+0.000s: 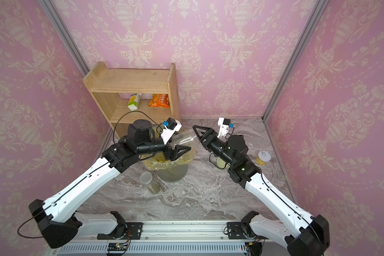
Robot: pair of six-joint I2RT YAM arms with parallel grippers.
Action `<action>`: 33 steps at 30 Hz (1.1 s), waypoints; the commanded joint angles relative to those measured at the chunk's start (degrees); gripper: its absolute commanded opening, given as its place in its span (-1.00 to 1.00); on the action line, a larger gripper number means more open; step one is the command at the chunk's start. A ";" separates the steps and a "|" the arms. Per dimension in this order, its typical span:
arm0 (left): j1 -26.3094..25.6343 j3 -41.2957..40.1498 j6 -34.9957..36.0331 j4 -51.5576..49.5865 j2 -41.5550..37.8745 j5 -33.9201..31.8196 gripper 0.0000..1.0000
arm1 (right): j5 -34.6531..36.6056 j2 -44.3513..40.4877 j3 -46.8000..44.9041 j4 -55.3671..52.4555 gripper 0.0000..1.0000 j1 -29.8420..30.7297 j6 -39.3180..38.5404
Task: Empty moldy mung beans from jars
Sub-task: Place the jar at the center of the board.
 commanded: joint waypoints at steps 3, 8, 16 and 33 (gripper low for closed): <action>2.41 -0.72 0.31 4.84 -0.68 -10.73 0.69 | -1.42 -1.74 1.73 -6.21 0.04 0.31 -3.89; 2.41 -1.94 0.48 5.37 -1.70 -11.60 0.71 | -0.76 -2.09 1.20 -5.57 0.01 0.32 -3.11; 2.39 -3.37 0.13 6.66 -2.36 -11.53 0.81 | 0.86 -2.44 1.86 -5.69 0.01 0.31 -2.92; 2.45 -6.37 -0.31 9.56 -4.53 -12.43 0.93 | 2.17 -1.36 2.09 -3.99 0.02 -0.69 -0.99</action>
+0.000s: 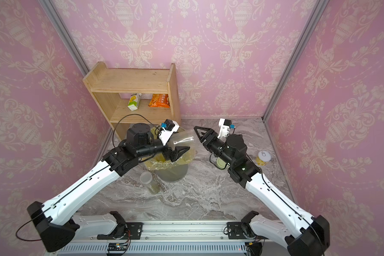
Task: Empty moldy mung beans from jars
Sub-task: Place the jar at the center of the board.
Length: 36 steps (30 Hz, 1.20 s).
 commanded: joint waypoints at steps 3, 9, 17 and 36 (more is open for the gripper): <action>2.13 -0.87 -0.59 3.84 -1.94 -5.82 0.95 | -0.39 -1.54 1.21 -0.38 0.02 -1.04 0.17; 2.13 -0.98 -0.77 4.21 -1.85 -5.75 0.98 | -0.14 -1.38 1.53 -0.65 0.02 -1.19 -0.06; 2.13 -1.24 -0.77 4.46 -2.51 -6.35 0.98 | 2.23 -3.17 1.27 -4.78 0.02 -2.98 -3.56; 2.29 -1.78 -0.68 5.29 -2.33 -6.70 0.96 | 18.86 -15.06 2.53 -29.36 0.00 -5.79 -24.93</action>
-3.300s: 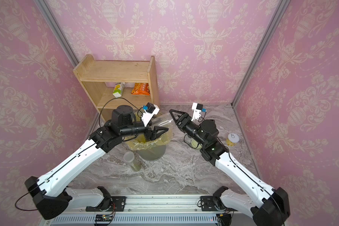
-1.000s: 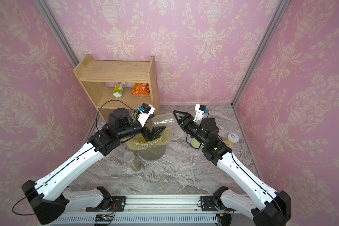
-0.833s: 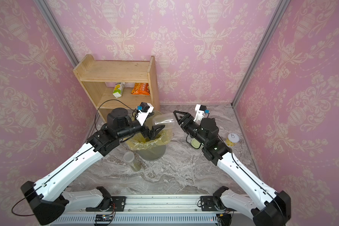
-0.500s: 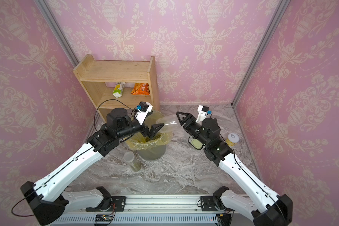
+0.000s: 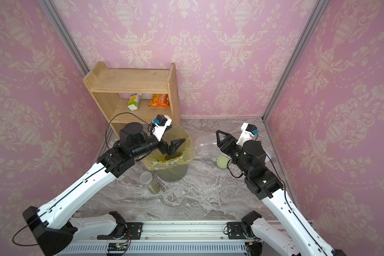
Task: Empty moldy mung beans from jars
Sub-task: Place the jar at the center of the board.
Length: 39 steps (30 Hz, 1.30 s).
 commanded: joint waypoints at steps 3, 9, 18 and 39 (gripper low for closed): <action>0.62 -0.73 -0.46 1.04 -0.19 -0.71 0.95 | 5.86 -0.21 2.93 -10.46 0.02 -0.26 -11.06; 0.66 -1.64 -0.72 2.44 -0.59 -1.76 0.95 | 8.93 1.33 1.55 -13.58 0.02 -0.29 -16.96; 0.66 -5.43 -1.40 6.62 -3.93 -4.86 0.95 | 6.44 6.65 -3.97 -9.61 0.03 1.29 -19.57; 0.74 -15.19 -3.21 8.32 -18.62 -10.89 0.96 | 15.48 17.65 -12.05 4.37 0.03 9.93 -27.23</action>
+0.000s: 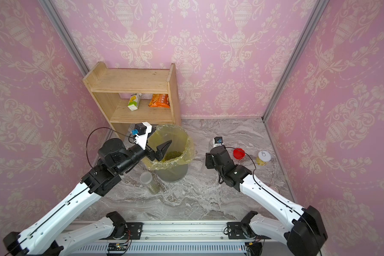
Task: Empty moldy mung beans from jars
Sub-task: Place the jar at the center of the board.
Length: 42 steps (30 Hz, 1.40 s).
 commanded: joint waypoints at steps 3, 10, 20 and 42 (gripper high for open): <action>0.44 -1.80 -1.15 0.02 -3.32 -2.13 0.96 | 4.64 4.10 -0.17 4.44 0.02 1.32 -3.09; 0.46 -2.31 -0.89 -0.35 -3.36 -2.22 0.96 | 9.74 8.46 0.26 7.22 0.04 4.05 -4.04; 0.50 -3.43 -0.36 0.01 -4.00 -2.97 0.96 | 13.63 11.01 -2.05 11.03 0.12 5.08 -2.77; 0.50 -4.93 -0.45 0.03 -5.68 -3.10 0.98 | 12.56 15.63 -3.63 13.69 0.42 5.24 2.66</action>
